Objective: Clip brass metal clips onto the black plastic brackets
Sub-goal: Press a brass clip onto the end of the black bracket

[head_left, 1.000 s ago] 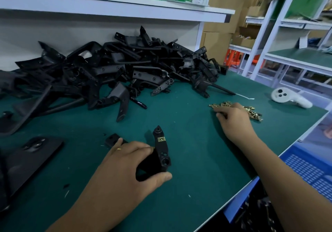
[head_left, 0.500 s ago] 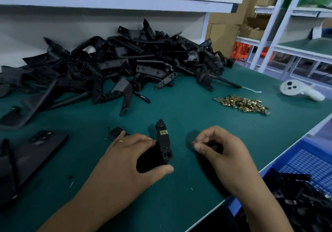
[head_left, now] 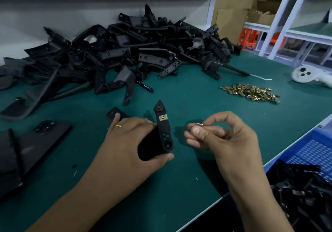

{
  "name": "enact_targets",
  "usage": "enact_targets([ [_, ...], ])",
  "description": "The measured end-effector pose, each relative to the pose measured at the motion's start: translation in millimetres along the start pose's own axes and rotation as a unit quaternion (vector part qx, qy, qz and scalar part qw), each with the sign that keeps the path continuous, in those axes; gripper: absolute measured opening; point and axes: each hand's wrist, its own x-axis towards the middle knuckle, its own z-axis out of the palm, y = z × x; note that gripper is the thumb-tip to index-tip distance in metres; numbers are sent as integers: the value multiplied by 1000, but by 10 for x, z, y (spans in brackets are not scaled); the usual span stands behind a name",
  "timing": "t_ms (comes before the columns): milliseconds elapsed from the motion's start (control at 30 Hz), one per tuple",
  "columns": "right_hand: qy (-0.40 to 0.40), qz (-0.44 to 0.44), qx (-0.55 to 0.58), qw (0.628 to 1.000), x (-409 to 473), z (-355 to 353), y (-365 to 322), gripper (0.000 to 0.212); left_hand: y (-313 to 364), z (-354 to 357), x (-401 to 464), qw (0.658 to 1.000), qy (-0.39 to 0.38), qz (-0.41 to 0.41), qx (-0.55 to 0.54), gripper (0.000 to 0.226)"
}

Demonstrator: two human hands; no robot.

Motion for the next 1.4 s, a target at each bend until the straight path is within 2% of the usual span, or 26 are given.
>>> enact_targets([
  [100, -11, -23, -46, 999, -10, -2, -1, 9, -10, 7, -4, 1000, -4, 4, 10, 71],
  [167, -16, -19, -47, 999, -29, 0, -19, 11, -16, 18, 3, 1000, -7, 10, 22, 69],
  [333, -64, 76, 13, 995, -136, 117, -32, 16, -27, 11, 23, 999, -10, 14, 40, 64],
  [467, -80, 101, -8, 992, -160, 167, -63, 16, -35, -6, 32, 998, -24, 20, 58, 63],
  [833, -65, 88, -19, 994, -157, 179, -60, 14, -22, -29, 33, 997, -24, 14, 72, 61],
  [1167, -84, 82, -73, 990, -175, 205, -47, 13, 14, -56, 30, 985, -68, 42, 156, 69],
  [1300, -158, 112, -62, 979, -116, 137, -117, 22, 50, -86, 21, 979, -89, 93, 158, 61],
  [1400, -220, 129, -46, 966, -64, 64, -168, 26, 38, -101, 3, 981, -75, 106, 145, 60],
])
